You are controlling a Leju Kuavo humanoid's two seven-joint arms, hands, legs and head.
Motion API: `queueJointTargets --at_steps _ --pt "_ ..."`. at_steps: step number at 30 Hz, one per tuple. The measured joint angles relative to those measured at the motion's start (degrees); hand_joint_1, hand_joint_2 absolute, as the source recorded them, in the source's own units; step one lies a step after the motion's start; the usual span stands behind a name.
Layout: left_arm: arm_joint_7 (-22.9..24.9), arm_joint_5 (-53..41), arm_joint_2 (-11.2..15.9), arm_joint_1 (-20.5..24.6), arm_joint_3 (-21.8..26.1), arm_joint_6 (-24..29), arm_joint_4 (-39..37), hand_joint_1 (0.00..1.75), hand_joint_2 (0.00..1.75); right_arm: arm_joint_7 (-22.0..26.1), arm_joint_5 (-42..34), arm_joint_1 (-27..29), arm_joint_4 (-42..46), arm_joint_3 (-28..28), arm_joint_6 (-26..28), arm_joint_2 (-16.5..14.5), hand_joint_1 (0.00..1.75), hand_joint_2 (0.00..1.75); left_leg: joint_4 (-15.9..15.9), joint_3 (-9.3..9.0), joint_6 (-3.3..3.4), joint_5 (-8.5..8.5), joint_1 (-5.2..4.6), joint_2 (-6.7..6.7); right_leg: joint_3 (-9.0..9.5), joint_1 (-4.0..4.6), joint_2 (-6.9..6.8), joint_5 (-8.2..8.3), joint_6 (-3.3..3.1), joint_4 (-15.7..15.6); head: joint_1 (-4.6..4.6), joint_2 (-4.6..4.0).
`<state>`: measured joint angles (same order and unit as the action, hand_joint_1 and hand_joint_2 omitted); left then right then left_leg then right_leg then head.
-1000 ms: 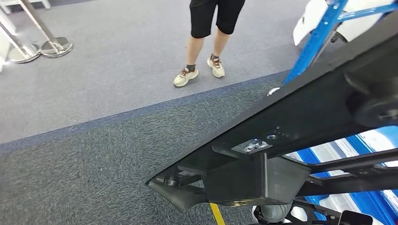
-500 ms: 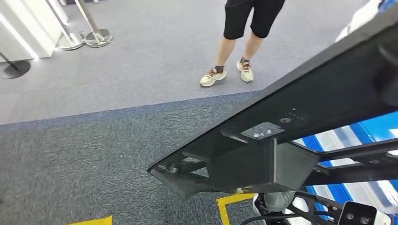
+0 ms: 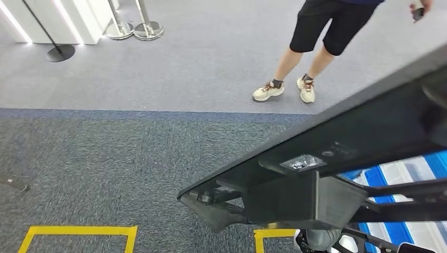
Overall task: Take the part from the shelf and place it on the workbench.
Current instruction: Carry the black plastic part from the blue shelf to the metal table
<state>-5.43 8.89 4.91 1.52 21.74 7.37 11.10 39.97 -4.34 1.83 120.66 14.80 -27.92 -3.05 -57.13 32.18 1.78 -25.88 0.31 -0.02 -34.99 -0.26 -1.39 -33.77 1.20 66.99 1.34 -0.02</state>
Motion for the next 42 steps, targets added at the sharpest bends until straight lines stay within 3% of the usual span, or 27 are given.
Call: queueJointTargets --at_steps 2,3,4,5,7,9,11,13,15,17,18,19,20,22,24,26,27,29,31,32,33,34,36,38,40,41,42 --pt "-0.5 0.0 -0.3 0.1 0.2 -1.0 0.0 0.0 0.0 0.0 -0.1 0.7 -0.1 -0.5 -0.6 0.0 1.75 1.75 -0.1 0.08 0.07 0.03 -0.02 -1.48 -3.42 -0.11 0.79 -2.1 0.16 6.6 -0.01 0.0" --pt "-0.7 0.0 -0.5 0.2 0.2 -1.3 0.0 0.0 0.0 0.0 -0.1 0.9 -0.2 -0.7 -0.9 0.0 1.75 1.75 -0.2 0.07 0.04 0.02 -0.02 -2.28 -3.89 -0.14 0.87 -1.52 0.17 7.2 -0.01 0.0" --pt "-0.8 -0.1 -0.8 0.2 0.3 -1.5 0.0 0.0 0.0 0.0 -0.1 1.0 -0.2 -0.8 -1.2 0.0 1.75 1.75 -0.3 0.02 -0.01 -0.02 -0.01 -3.09 -3.2 -0.19 1.05 0.19 0.14 5.4 -0.01 0.0" --pt "-0.9 -0.1 -1.1 0.2 0.3 -1.6 0.0 0.0 0.0 0.0 -0.2 1.0 -0.2 -1.0 -1.5 0.0 1.75 1.75 -0.5 -0.04 -0.11 -0.09 0.02 -3.89 -1.54 -0.31 1.65 2.57 0.08 1.6 -0.01 0.0" --pt "-1.0 -0.4 -1.6 0.2 0.4 -1.6 0.0 0.0 0.0 0.0 -0.5 1.0 -0.3 -1.3 -2.1 0.0 1.75 1.75 -0.9 0.22 -0.52 -0.23 0.03 -5.35 1.73 -0.63 4.27 5.6 -0.07 -5.8 -0.01 0.0" --pt "-1.1 -0.5 -1.8 0.3 0.5 -1.5 0.0 0.0 0.0 0.0 -0.6 1.0 -0.4 -1.5 -2.6 0.0 1.75 1.75 -1.1 0.78 -1.2 -0.16 0.14 -6.55 2.69 -0.6 5.52 5.96 -0.32 -8.3 -0.01 0.0" --pt "-1.1 -0.5 -1.9 0.1 0.7 -1.5 0.0 0.0 0.0 0.0 -0.6 0.8 -0.5 -1.6 -2.9 -0.1 1.75 1.75 -1.0 1.08 -1.96 -0.02 0.35 -7.23 2.73 -0.45 4.23 6.26 -0.96 -8.7 -0.01 0.0" --pt "-1.1 -0.5 -2.0 0.0 0.9 -1.4 0.0 0.0 0.0 0.0 -0.7 0.5 -0.7 -1.7 -3.0 -0.2 1.75 1.75 -2.7 1.91 -2.55 -1.29 0.28 -4.94 2.96 -0.53 2.83 6.5 -1.77 -9.2 0.0 0.0" --pt "-1.1 -0.4 -2.0 0.1 1.0 -1.4 0.0 0.0 0.0 0.0 -0.7 0.4 -0.9 -1.7 -3.0 -0.3 1.75 1.75 -9.0 4.8 -3.0 -4.85 0.24 -1.62 3.04 -0.41 1.24 6.51 -2.24 -9.5 0.01 0.0" --pt "-1.1 -0.4 -2.1 0.3 1.0 -1.4 0.0 0.0 0.0 0.0 -0.8 0.4 -1.2 -1.7 -3.1 -0.4 1.75 1.75 -16.6 8.33 -3.32 -8.1 0.36 -0.62 3.01 -0.22 -0.45 6.41 -2.42 -9.5 0.01 0.0" --pt "-1.0 -0.4 -2.2 0.3 1.1 -1.4 0.0 0.0 0.0 0.0 -0.8 0.4 -1.4 -1.7 -3.1 -0.4 1.75 1.75 -18.3 9.02 -3.38 -8.24 0.38 -0.5 3.02 -0.16 -1.26 6.35 -2.45 -9.4 0.01 0.0" --pt "-1.0 -0.4 -2.2 0.2 1.1 -1.4 0.0 0.0 0.0 -0.1 -0.8 0.4 -1.6 -1.7 -3.1 -0.4 1.75 1.75 -17.5 8.51 -3.35 -7.25 0.39 -0.36 3.08 -0.12 -1.98 6.29 -2.44 -9.4 0.01 0.0" --pt "-0.9 -0.4 -2.2 0.1 1.1 -1.4 0.0 0.0 0.0 -0.1 -0.8 0.3 -1.7 -1.7 -3.1 -0.4 1.75 1.75 -14.6 6.92 -3.24 -5.42 0.37 -0.07 3.2 -0.07 -2.65 6.2 -2.39 -9.4 0.01 0.0" --pt "-0.7 -0.5 -2.3 0.2 1.2 -1.4 0.0 0.0 0.0 -0.1 -0.8 0.3 -1.9 -1.7 -3.2 -0.5 1.75 1.75 -5.8 2.21 -2.61 -1.93 -0.04 2.22 3.53 0.16 -3.85 5.94 -2.09 -9.4 0.01 0.0" --pt "-0.6 -0.5 -2.4 0.4 1.2 -1.4 0.0 0.0 0.0 -0.1 -0.8 0.2 -2.0 -1.8 -3.2 -0.6 1.75 1.75 -1.1 -0.15 -1.78 -0.93 -0.55 3.92 3.69 0.48 -4.93 5.74 -1.58 -9.3 0.0 0.0" --pt "-0.6 -0.6 -2.6 0.3 1.2 -1.4 0.0 0.0 0.0 -0.1 -0.8 0.2 -2.0 -1.8 -3.2 -0.7 1.75 1.75 -0.6 -0.15 -1.16 -0.92 -0.59 3.02 3.76 0.65 -6.05 5.6 -1.05 -9.3 0.0 0.0" --pt "-0.6 -0.7 -2.7 0.1 1.2 -1.4 0.0 0.0 0.0 -0.1 -0.7 0.1 -2.0 -1.8 -3.1 -0.7 1.75 1.75 -0.4 -0.18 -0.91 -0.77 -0.46 2.38 3.8 0.56 -5.76 5.27 -0.74 -9.0 0.0 0.0" --pt "-0.8 -1.0 -2.9 -0.1 1.3 -1.5 0.0 0.0 0.0 0.0 -0.3 0.1 -2.0 -2.1 -2.6 -0.8 1.75 1.75 -0.1 -0.33 -0.35 -0.43 -0.1 1.22 2.57 0.29 -2.94 3.0 -0.2 -5.7 0.0 0.0" --pt "-1.0 -1.7 -3.0 0.1 1.3 -1.8 0.0 0.0 0.0 0.0 0.3 0.4 -2.0 -2.5 -1.3 -0.9 1.75 1.75 0.0 -0.12 -0.03 -0.31 0.0 -0.05 -0.7 -0.03 0.14 -0.66 0.06 1.6 -0.01 0.0" --pt "-1.1 -2.1 -3.0 0.2 1.2 -2.1 0.0 0.0 0.0 0.0 0.7 0.6 -2.0 -2.7 -0.4 -0.9 1.75 1.75 -0.1 -0.06 0.03 -0.28 -0.01 -0.84 -2.38 -0.1 0.63 -1.88 0.14 5.0 -0.01 0.0" --pt "-1.1 -2.4 -3.0 0.3 1.2 -2.4 0.0 0.0 0.0 0.0 1.0 0.9 -2.0 -3.0 0.5 -0.9 1.75 1.75 -0.1 -0.04 0.05 -0.25 -0.01 -1.67 -3.33 -0.14 0.79 -2.05 0.19 6.8 -0.01 0.0" --pt "-1.1 -2.8 -3.0 0.3 1.2 -2.7 0.0 0.0 0.0 0.0 1.2 1.2 -2.0 -3.3 1.4 -0.9 1.75 1.75 -0.2 -0.06 0.02 -0.26 0.0 -2.55 -3.32 -0.19 0.86 -1.14 0.2 6.5 -0.01 0.0" --pt "-1.0 -3.2 -3.0 0.2 1.2 -3.0 0.0 0.0 0.0 0.0 1.4 1.4 -2.0 -3.9 2.6 -0.9 1.75 1.75 -0.5 -0.12 -0.22 -0.4 0.07 -4.2 -0.48 -0.48 1.84 2.91 0.14 0.0 -0.01 0.0" --pt "-0.8 -3.5 -3.0 0.4 1.2 -3.4 0.0 0.0 0.0 0.0 1.4 1.5 -2.1 -4.8 3.1 -0.9 1.75 1.75 -1.2 0.35 -0.78 -0.57 0.03 -5.67 2.28 -0.86 4.59 5.29 0.0 -6.4 0.0 0.01" --pt "-0.6 -3.8 -2.9 0.5 1.2 -3.5 0.0 0.0 0.0 0.0 1.4 1.6 -2.3 -5.8 3.2 -0.8 1.75 1.75 -1.4 1.05 -1.51 -0.44 0.13 -6.93 2.82 -0.88 5.89 5.31 -0.35 -8.1 0.01 0.01" --pt "-0.6 -3.9 -2.9 0.4 1.2 -3.5 0.0 0.0 0.0 0.0 1.4 1.5 -2.5 -6.3 3.1 -0.8 1.75 1.75 -1.3 1.27 -1.89 -0.28 0.26 -7.54 2.79 -0.86 5.3 5.42 -0.69 -8.1 0.01 0.01" --pt "-0.6 -4.0 -2.9 0.3 1.2 -3.5 0.0 0.0 0.0 -0.1 1.5 1.1 -2.9 -6.8 3.0 -0.8 1.75 1.75 -1.4 1.41 -2.2 -0.35 0.3 -7.2 2.88 -0.84 4.64 5.55 -1.07 -8.3 0.0 0.0"
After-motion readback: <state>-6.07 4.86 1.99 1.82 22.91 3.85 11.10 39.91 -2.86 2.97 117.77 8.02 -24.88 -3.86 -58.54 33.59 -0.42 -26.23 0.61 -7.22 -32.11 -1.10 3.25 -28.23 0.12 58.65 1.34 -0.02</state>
